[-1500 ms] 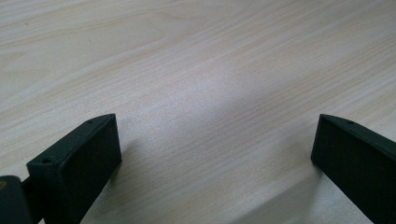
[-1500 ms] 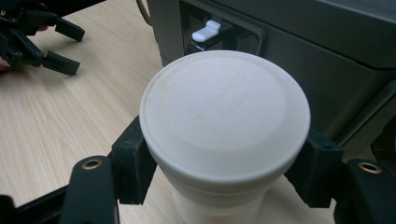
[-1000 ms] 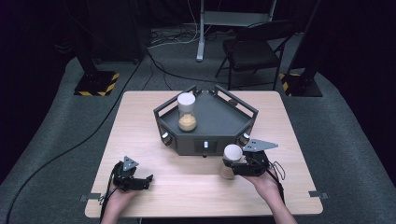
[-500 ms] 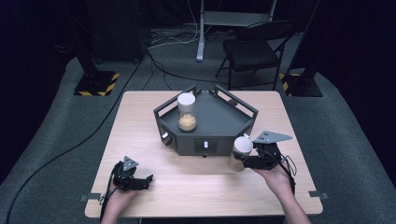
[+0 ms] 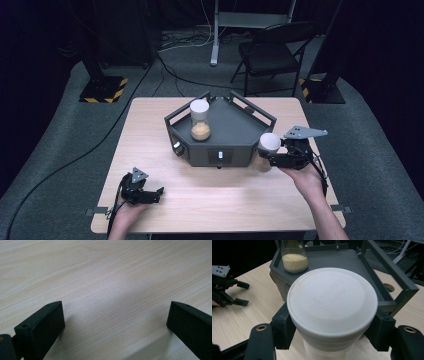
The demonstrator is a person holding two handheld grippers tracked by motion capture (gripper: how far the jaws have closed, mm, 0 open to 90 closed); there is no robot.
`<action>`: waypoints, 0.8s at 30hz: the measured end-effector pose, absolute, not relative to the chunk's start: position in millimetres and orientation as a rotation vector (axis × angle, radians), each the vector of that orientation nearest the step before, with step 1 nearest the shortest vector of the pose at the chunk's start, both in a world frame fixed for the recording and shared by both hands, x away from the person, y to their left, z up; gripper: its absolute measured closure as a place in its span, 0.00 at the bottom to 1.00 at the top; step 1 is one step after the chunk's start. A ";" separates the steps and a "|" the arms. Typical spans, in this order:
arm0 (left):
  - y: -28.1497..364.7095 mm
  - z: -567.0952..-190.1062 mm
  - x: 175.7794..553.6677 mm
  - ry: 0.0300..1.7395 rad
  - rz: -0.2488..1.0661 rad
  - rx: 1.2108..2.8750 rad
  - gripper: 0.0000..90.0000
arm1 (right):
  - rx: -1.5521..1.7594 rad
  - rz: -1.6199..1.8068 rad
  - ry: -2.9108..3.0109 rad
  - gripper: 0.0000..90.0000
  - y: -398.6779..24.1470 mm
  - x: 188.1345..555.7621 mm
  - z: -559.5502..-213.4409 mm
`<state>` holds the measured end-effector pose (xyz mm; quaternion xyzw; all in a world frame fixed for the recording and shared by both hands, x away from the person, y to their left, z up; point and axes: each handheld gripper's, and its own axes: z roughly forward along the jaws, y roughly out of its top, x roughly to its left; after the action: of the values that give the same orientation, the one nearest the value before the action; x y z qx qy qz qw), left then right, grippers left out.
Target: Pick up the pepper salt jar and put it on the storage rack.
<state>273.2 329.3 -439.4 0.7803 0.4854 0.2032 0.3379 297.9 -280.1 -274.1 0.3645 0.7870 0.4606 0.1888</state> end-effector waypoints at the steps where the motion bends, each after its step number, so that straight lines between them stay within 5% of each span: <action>1: 329.3 -439.5 273.2 1.264 0.530 2.033 0.01 | 1.025 1.300 2.211 0.36 -280.7 298.9 -271.3; 24: 329.4 -439.4 273.4 1.263 0.529 2.034 0.01 | 1.022 1.312 2.160 0.36 -260.3 335.0 -227.2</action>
<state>273.4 329.4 -439.4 0.7808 0.4848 0.2030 0.3378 335.0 -260.3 -227.2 0.3670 0.7752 0.4711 0.2062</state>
